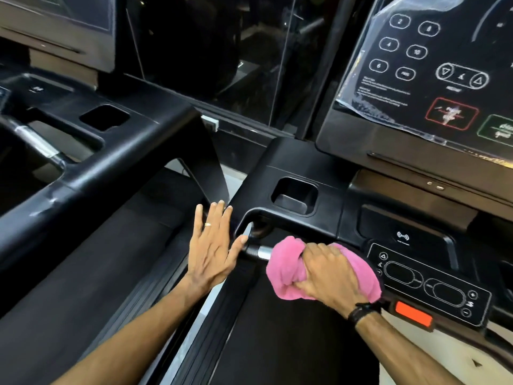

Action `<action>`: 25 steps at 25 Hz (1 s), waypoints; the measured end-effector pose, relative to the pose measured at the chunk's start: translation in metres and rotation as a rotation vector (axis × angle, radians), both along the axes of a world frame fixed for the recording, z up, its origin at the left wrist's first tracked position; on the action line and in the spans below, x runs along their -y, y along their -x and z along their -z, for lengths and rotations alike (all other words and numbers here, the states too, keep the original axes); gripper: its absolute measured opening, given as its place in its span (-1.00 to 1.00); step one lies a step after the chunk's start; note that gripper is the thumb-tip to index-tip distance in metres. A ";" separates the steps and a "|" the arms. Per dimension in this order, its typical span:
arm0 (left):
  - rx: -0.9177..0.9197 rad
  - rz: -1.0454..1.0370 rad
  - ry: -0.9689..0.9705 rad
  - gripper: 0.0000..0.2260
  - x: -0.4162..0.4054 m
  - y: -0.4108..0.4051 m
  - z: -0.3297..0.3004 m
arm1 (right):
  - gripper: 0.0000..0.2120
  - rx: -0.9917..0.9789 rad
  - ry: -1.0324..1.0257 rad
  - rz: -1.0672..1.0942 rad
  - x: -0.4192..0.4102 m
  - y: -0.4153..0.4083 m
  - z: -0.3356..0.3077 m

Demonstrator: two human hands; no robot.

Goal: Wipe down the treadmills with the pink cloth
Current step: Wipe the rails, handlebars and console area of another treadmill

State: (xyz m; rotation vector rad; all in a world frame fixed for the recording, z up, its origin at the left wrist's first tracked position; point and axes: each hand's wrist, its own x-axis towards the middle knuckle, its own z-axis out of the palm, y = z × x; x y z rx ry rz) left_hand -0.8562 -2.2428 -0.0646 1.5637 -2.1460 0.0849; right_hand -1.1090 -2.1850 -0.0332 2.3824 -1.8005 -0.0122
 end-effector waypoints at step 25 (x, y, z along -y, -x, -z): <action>-0.494 -0.199 -0.238 -0.48 -0.091 -0.152 0.011 | -0.52 0.060 -0.290 -0.262 0.028 -0.228 0.021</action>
